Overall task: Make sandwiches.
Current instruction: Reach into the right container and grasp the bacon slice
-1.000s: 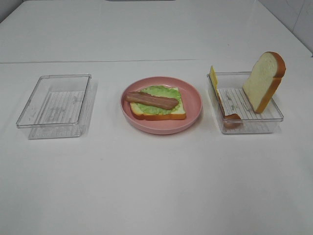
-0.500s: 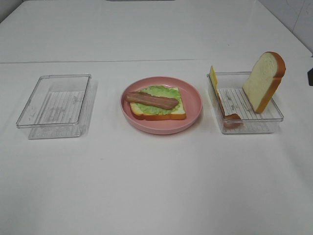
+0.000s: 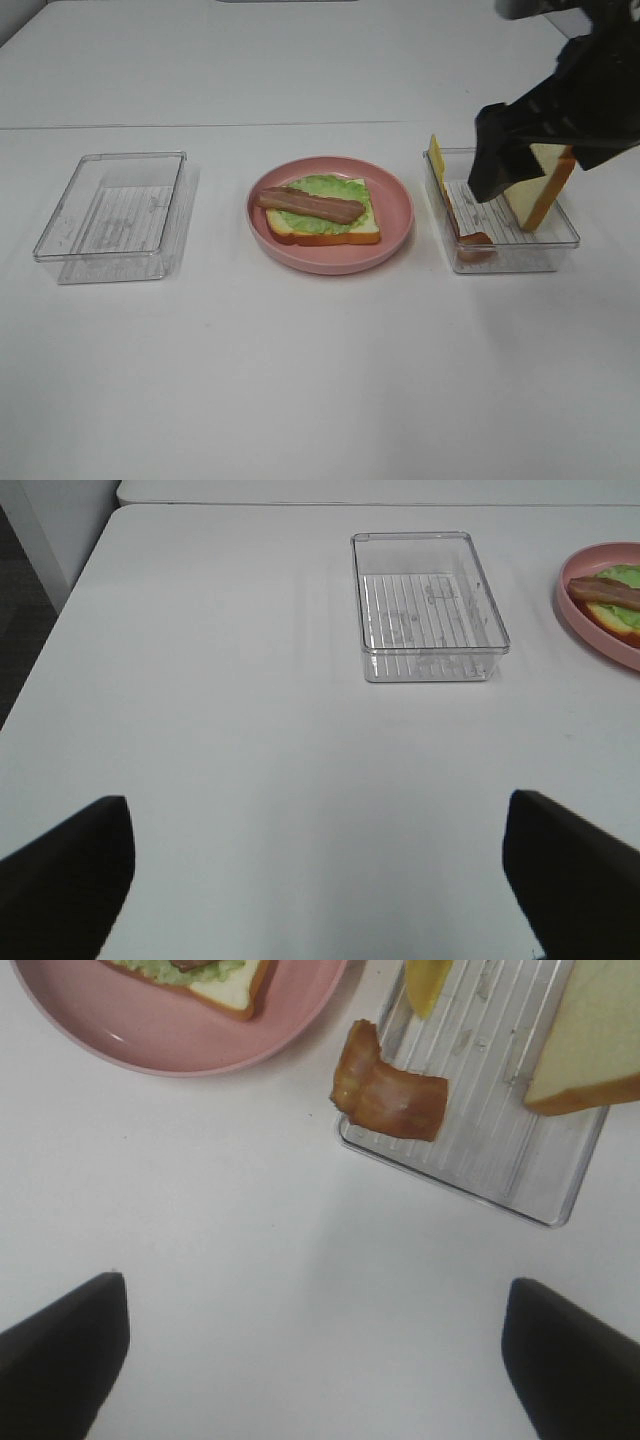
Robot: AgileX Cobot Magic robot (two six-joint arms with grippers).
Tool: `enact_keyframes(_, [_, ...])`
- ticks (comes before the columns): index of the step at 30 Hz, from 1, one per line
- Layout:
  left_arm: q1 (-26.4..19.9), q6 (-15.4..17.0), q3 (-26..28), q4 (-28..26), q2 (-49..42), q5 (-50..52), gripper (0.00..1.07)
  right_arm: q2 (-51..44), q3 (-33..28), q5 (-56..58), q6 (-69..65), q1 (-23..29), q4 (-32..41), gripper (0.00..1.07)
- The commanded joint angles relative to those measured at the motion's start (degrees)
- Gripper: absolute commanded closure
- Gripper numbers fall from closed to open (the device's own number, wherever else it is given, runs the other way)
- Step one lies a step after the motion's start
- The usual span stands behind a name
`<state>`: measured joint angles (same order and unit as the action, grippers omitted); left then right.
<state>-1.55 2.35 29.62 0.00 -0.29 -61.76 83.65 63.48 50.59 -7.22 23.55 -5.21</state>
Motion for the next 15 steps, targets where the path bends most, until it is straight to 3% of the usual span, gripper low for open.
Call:
enact_keyframes(1, [-0.11,0.00,-0.06,-0.52,-0.74,0.23,0.16,5.39,4.35,2.58,-3.95,2.64,-2.86,0.09])
enact_keyframes(15, [-0.11,0.00,-0.06,-0.52,-0.74,0.23,0.16,24.98,24.69,12.89,-4.13,2.23,-3.04,0.09])
